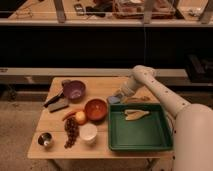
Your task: Wipe table surface with sponge
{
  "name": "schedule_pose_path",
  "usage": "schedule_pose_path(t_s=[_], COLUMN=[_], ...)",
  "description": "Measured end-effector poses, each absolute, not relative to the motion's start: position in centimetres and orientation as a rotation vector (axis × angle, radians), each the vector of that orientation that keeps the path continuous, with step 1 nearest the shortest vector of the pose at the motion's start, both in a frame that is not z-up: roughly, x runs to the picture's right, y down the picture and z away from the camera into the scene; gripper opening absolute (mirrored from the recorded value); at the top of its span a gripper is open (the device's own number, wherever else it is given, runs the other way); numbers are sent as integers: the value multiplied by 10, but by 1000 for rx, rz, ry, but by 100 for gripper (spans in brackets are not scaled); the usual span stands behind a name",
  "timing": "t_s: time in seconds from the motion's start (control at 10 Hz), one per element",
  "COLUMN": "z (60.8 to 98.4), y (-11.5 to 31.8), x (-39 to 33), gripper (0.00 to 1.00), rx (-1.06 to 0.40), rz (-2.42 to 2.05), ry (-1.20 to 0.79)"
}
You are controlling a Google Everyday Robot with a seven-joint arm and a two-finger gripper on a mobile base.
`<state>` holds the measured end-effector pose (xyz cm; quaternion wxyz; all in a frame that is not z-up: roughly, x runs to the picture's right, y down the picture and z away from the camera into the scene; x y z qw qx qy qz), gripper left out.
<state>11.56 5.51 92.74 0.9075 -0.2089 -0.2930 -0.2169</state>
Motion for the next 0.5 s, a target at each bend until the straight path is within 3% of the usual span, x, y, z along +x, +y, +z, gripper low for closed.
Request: schedule_pose_path(t_s=[0.5], z=[936], y=[38], x=[161], gripper=[0], rx=[-396], rz=[-361], ry=[-518])
